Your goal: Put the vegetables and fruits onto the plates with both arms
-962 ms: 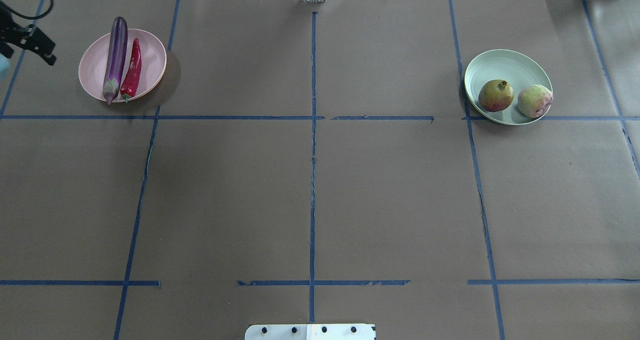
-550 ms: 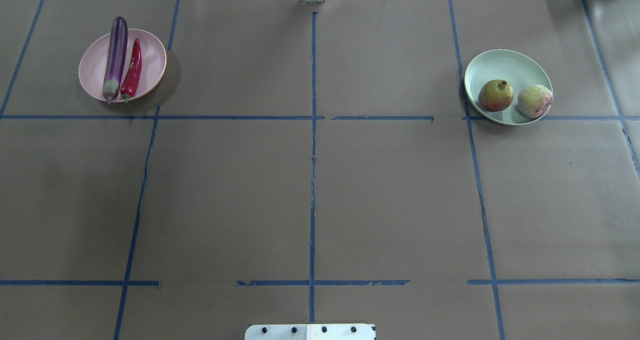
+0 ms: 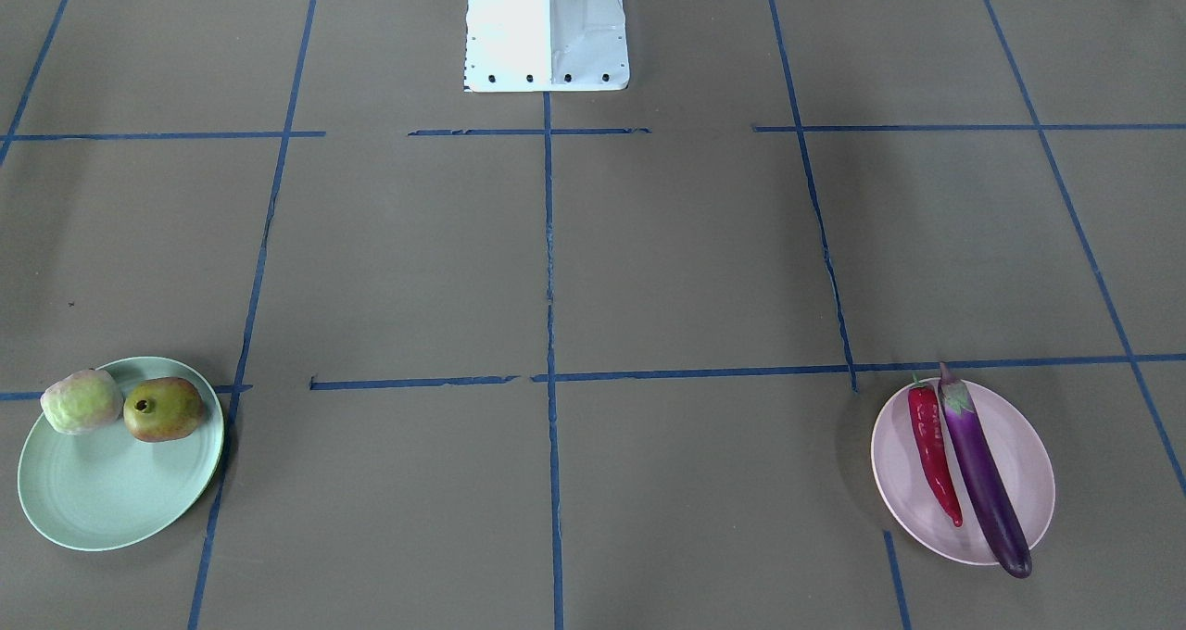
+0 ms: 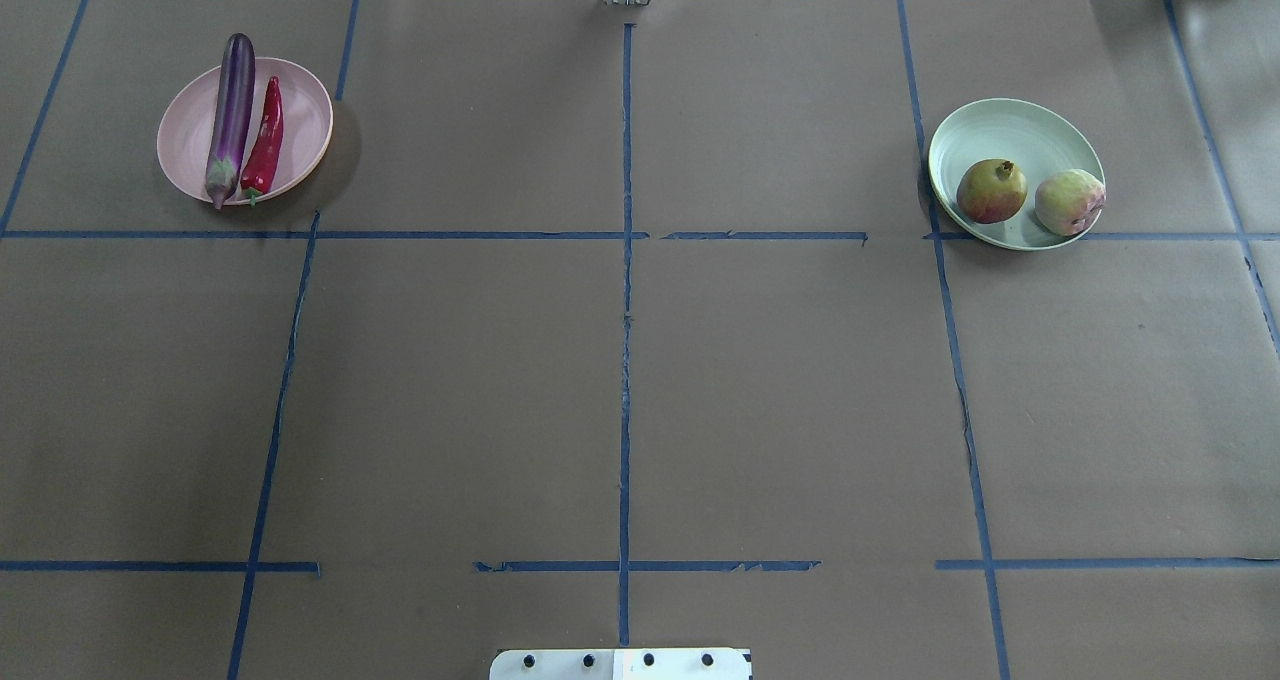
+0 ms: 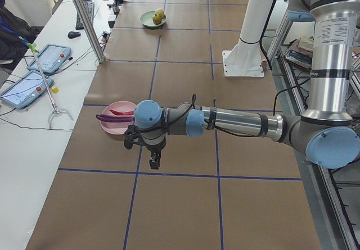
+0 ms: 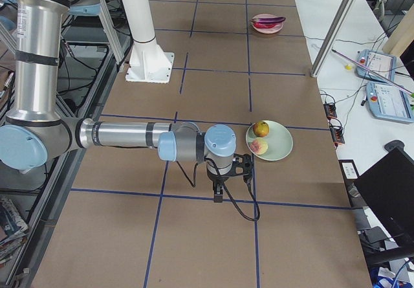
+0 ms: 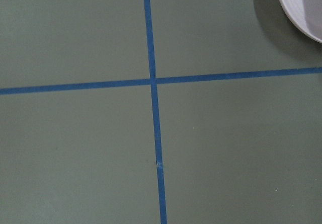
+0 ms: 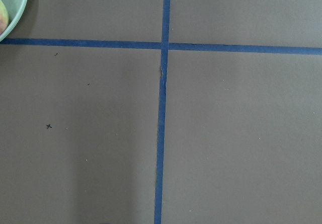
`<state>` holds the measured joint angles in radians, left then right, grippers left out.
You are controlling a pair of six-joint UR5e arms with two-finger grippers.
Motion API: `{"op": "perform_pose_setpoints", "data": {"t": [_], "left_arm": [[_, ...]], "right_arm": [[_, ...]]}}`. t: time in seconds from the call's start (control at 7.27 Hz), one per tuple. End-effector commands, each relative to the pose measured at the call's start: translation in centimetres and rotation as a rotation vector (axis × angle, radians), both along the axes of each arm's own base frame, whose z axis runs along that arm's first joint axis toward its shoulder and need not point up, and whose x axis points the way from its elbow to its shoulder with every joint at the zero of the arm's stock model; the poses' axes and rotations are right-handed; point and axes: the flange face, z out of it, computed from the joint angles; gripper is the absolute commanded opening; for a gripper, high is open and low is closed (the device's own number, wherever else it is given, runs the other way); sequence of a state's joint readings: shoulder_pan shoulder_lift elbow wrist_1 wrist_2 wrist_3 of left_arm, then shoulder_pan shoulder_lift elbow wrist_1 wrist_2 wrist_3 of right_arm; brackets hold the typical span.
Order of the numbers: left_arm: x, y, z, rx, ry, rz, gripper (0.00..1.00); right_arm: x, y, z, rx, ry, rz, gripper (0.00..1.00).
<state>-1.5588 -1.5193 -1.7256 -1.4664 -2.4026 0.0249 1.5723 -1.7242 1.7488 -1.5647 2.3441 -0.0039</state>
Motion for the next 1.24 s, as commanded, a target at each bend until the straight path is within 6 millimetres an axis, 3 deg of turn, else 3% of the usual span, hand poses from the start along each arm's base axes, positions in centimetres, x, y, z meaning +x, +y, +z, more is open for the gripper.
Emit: {"op": "perform_pose_setpoints", "data": {"t": [0.0,0.41,1.1], "left_arm": [[-0.1,1.5,0.1,-0.002,-0.003,-0.001,1.00],[-0.3,3.4,2.9,-0.067,-0.015,-0.005,1.00],[-0.2,4.0,2.6,-0.057,-0.013,-0.002,1.00]], "right_arm": [[0.0,0.0,0.0,0.000,0.002,0.000,1.00],[0.0,0.0,0.1,-0.003,0.000,0.002,1.00],[-0.1,-0.1,0.0,-0.003,-0.001,0.000,1.00]]}}
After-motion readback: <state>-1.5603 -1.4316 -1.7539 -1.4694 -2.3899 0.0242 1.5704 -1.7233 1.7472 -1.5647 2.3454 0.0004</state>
